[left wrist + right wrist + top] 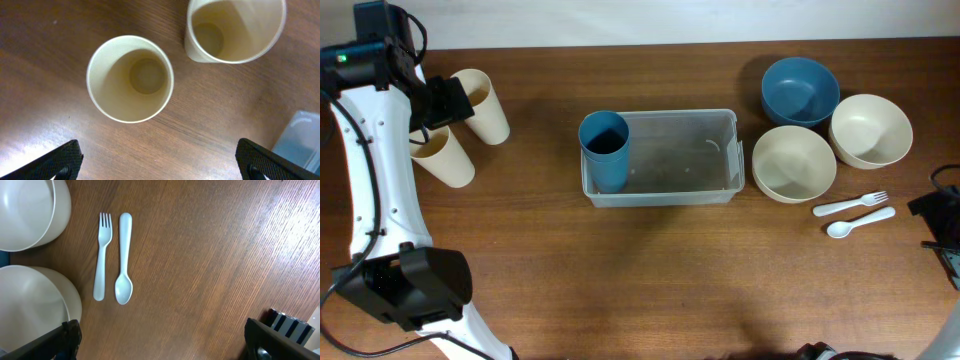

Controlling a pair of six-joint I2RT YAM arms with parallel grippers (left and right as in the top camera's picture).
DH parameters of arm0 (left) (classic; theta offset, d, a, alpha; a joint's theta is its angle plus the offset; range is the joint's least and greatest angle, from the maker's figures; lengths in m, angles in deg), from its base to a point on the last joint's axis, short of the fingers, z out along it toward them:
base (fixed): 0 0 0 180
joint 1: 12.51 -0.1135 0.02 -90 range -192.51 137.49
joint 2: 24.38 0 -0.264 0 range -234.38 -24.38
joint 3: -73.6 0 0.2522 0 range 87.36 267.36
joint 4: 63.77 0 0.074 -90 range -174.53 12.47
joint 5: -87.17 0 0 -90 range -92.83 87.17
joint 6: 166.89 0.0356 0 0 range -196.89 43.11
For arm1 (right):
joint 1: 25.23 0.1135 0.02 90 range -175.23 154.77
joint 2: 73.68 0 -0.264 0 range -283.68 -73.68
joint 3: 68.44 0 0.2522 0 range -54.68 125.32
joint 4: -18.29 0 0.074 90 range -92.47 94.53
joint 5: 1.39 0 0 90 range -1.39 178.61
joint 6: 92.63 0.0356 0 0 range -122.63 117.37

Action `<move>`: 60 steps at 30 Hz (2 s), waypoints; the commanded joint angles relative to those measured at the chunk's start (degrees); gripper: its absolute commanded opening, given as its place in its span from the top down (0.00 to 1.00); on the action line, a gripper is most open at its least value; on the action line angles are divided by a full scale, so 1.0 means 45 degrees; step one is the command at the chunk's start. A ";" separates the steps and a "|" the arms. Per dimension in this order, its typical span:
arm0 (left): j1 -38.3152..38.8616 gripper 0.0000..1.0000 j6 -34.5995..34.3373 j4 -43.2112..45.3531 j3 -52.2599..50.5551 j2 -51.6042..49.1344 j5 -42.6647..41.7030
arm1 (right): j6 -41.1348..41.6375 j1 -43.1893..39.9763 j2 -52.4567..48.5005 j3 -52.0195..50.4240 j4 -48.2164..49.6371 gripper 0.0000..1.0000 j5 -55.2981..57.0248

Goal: Pack container
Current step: 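Move the left gripper over the cream paper cups at left, then lower the left gripper and grasp a cream cup's rim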

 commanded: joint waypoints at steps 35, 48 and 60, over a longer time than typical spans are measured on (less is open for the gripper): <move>-0.0044 0.00 0.2200 -0.0554 -0.0112 -0.2161 -0.0928 | 0.0107 -0.0078 -0.0024 -0.0044 0.0039 0.01 0.0151; -0.0044 0.00 0.2161 -0.0767 -0.0112 -0.2161 -0.0923 | 0.0107 -0.0078 -0.0024 -0.0044 0.0039 0.01 0.0155; -0.0044 0.02 0.2215 -0.1064 -0.0112 -0.2166 -0.0204 | 0.0107 -0.0078 -0.0024 -0.0044 0.0039 0.01 0.0155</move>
